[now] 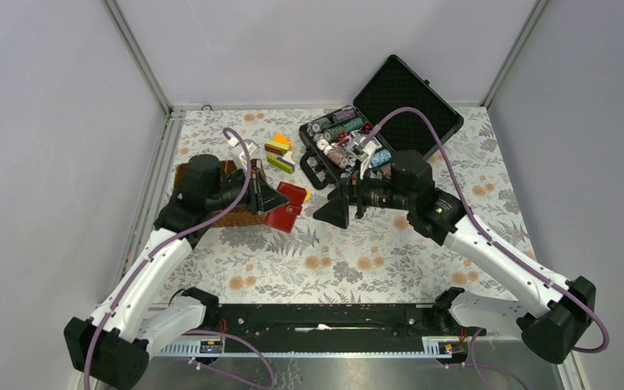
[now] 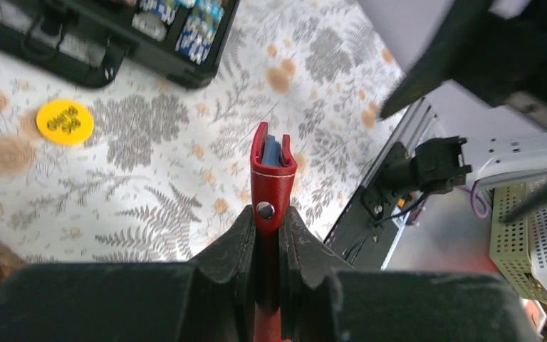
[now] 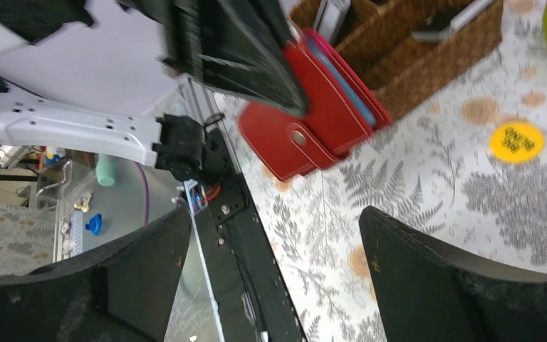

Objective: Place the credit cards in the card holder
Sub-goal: Open the card holder at the center of the board.

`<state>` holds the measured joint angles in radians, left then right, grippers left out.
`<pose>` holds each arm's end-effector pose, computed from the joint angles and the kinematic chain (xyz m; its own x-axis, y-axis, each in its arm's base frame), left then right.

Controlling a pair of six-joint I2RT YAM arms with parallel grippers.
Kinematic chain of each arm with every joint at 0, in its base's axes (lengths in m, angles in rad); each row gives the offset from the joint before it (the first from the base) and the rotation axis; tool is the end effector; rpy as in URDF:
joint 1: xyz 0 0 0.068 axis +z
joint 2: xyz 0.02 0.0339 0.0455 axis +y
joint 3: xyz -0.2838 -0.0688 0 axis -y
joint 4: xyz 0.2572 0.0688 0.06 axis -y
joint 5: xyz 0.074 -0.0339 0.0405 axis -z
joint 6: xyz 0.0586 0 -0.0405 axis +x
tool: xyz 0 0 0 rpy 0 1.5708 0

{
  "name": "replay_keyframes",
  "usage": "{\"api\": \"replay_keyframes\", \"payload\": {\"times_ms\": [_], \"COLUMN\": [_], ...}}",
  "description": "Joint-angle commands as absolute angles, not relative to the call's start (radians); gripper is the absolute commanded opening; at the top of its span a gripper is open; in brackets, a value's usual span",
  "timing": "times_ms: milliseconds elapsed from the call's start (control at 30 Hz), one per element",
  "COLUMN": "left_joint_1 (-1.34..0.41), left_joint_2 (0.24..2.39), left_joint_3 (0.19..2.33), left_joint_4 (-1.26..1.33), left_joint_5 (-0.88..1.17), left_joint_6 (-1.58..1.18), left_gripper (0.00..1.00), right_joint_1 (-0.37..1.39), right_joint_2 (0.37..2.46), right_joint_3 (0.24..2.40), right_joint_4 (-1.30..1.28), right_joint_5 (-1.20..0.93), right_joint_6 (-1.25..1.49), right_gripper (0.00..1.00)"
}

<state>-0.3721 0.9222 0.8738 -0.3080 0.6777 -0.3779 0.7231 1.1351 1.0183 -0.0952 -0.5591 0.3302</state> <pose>0.1921 -0.1144 0.3454 -0.6086 -0.0710 -0.7903 0.6521 0.5227 -0.5491 0.1920 0.2109 0.3744 -0.4572 -0.0369 -0.8886 -0.8473 0.3218 0.4226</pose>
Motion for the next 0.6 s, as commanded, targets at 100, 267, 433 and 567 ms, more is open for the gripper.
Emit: {"api": "replay_keyframes", "payload": {"times_ms": [100,267,433,567], "left_joint_1": [-0.361,-0.378,-0.383,-0.393], "left_joint_2": [0.971,0.996,1.009,1.006], "left_joint_3": [0.905,0.890,0.871,0.868], "left_joint_4": [-0.419,-0.413,-0.341,-0.334], "left_joint_5": [0.814,0.911,1.006,1.063], "left_joint_6": [-0.272,-0.298,-0.360,-0.361], "left_gripper": [0.00,0.00,0.00,0.00], "right_joint_1": [0.749,0.816,0.822,0.822], "right_joint_2": [1.137,1.207,1.229,1.243], "right_joint_3": [0.962,0.980,0.960,0.954], "right_joint_4": [0.133,0.084,0.084,0.057], "right_joint_5": [-0.792,-0.826,-0.828,-0.800], "right_joint_6": [0.373,0.314,0.299,0.264], "right_gripper": [0.84,0.74,0.69,0.66]}}
